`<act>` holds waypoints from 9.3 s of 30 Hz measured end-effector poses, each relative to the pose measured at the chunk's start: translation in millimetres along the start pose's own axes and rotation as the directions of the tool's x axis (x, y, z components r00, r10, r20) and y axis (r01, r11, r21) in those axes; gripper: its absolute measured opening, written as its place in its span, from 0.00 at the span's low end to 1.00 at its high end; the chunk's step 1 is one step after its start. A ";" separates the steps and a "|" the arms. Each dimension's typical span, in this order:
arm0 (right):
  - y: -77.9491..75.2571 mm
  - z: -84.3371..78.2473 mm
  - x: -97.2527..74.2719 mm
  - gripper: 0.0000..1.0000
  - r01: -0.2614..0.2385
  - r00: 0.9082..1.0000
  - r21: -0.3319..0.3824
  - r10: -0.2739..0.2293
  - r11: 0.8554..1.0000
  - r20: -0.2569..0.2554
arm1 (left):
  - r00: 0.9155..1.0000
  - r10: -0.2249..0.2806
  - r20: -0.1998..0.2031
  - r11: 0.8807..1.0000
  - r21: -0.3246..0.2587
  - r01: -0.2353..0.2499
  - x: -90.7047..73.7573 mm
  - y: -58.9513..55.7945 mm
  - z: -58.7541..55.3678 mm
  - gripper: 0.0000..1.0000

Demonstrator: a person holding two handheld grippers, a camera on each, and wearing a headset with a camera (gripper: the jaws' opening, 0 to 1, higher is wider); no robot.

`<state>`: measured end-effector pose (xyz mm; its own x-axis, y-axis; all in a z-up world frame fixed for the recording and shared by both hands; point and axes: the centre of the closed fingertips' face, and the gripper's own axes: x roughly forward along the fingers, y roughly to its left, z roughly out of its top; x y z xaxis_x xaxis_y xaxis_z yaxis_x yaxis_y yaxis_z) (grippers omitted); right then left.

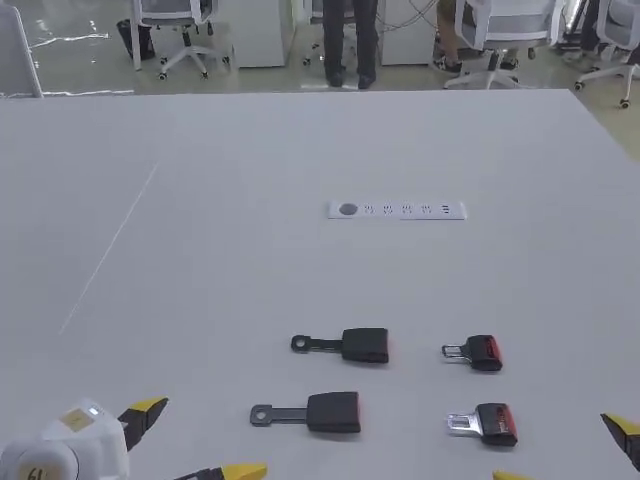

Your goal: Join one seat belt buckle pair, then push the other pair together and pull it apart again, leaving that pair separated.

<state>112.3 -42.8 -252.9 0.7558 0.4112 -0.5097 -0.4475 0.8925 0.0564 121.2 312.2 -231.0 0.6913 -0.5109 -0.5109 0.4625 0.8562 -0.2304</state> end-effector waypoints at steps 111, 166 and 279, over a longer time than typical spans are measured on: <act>-18.9 -63.5 107.3 0.64 -0.657 0.717 -0.355 0.407 0.665 -0.566 | 0.774 -0.322 -0.545 0.679 0.436 0.590 171.4 -41.3 -57.2 0.64; -7.6 -71.8 116.3 0.35 -0.741 0.604 -0.411 0.262 0.531 -0.752 | 0.709 -0.281 -0.646 0.502 0.531 0.683 174.6 -36.5 -74.6 0.32; 111.4 -38.3 176.7 0.32 -0.759 0.644 -0.441 0.457 0.479 -0.613 | 0.685 -0.295 -0.666 0.456 0.532 0.713 177.5 -34.6 -74.1 0.31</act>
<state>177.6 122.1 -369.5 -0.0106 0.5590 -0.8291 -0.9988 0.0336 0.0354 186.8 197.6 -375.0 -0.0322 -0.5511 -0.8338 0.9995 -0.0148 -0.0289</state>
